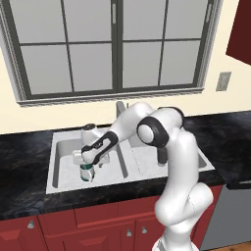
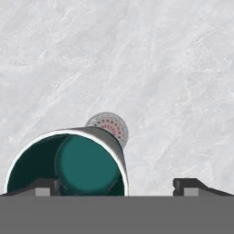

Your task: Move any existing items from the left basin to the right basin for drying. Then move the mug from the counter to the left basin of the sink for washing.

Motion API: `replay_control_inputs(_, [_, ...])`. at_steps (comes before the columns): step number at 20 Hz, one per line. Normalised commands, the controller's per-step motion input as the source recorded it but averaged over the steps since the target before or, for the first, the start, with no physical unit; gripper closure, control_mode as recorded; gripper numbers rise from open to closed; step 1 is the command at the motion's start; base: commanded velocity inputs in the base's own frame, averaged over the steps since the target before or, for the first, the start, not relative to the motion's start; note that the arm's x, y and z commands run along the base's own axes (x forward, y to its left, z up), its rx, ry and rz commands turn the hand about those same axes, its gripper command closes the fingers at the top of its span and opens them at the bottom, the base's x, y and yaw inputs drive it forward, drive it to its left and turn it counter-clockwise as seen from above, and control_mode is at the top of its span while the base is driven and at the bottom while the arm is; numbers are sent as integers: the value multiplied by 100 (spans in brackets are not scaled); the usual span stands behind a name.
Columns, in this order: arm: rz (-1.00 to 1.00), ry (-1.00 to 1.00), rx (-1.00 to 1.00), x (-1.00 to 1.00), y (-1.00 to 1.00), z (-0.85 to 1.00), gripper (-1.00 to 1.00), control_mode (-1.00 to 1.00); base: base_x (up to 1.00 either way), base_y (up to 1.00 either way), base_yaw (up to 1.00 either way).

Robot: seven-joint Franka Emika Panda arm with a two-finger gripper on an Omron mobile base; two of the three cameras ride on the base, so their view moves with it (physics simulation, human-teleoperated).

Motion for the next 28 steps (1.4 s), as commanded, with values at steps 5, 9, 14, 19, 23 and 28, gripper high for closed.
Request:
replay_control_inputs(5, [-1, 0, 0, -8, 0, 35, -100, -100, 0, 0, 0])
replay_control_inputs(9, [-2, 0, 0, -29, 0, 28, -100, -100, 0, 0, 0])
replay_control_inputs(14, [-1, 0, 0, -36, -5, 36, -100, -100, 0, 0, 0])
replay_control_inputs(19, [0, -4, 0, -41, -14, 52, -100, -100, 0, 0, 0])
replay_control_inputs(23, [0, -4, 0, -39, -16, 55, -100, -100, 0, 0, 0])
replay_control_inputs(28, [0, -4, 0, -40, -17, 53, -100, -100, 0, 0, 0])
